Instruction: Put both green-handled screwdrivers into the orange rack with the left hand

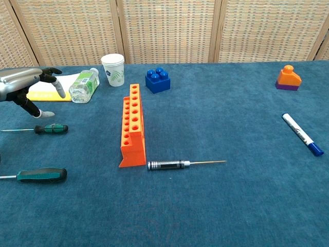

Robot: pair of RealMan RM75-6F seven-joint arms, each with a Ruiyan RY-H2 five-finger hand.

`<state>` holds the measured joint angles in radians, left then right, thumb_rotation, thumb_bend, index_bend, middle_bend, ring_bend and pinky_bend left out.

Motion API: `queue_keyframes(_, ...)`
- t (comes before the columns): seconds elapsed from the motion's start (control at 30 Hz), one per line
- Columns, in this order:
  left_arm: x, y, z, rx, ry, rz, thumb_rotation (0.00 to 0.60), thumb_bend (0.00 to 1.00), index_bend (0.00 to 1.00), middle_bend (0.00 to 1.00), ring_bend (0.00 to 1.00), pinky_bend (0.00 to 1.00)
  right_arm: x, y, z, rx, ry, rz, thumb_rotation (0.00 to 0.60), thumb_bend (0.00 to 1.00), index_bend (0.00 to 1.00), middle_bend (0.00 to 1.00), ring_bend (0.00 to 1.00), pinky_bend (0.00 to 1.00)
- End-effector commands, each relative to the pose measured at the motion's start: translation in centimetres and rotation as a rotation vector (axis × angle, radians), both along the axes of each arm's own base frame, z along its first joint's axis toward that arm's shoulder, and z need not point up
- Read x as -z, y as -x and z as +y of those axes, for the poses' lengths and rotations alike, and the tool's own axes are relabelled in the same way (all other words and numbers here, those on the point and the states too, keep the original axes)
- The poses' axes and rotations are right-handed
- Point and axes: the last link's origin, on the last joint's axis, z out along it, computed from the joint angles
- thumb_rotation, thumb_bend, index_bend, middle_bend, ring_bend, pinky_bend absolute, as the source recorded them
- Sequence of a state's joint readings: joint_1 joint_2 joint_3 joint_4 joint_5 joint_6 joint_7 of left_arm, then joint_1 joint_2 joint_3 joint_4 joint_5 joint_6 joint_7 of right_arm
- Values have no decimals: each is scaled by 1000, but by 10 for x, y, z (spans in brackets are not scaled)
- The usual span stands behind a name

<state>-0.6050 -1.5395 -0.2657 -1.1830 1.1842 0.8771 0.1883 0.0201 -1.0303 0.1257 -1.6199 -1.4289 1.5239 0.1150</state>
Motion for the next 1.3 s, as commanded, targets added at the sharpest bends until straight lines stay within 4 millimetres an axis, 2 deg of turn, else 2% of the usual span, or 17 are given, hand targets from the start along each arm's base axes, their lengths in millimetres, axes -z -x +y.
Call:
queue_keyframes(0.03, 9, 4, 3, -27, 22, 6, 600, 283, 384, 0, 0, 0, 1, 1, -2, 4, -6, 2, 600, 0, 5, 0, 0, 0)
queue_keyframes(0.57, 25, 27, -3, -100, 55, -30, 600, 285, 417, 0, 0, 0, 5, 1, -2, 12, -33, 4, 600, 0, 5, 0, 0, 0)
queue_keyframes(0.9, 27, 39, -4, -134, 52, -43, 600, 283, 421, 0, 0, 0, 5, 2, -3, 17, -36, 2, 600, 0, 5, 0, 0, 0)
queue_keyframes(1.3, 34, 37, -2, -127, 60, -53, 600, 280, 537, 0, 0, 0, 5, 2, -3, 19, -38, 0, 600, 0, 5, 0, 0, 0)
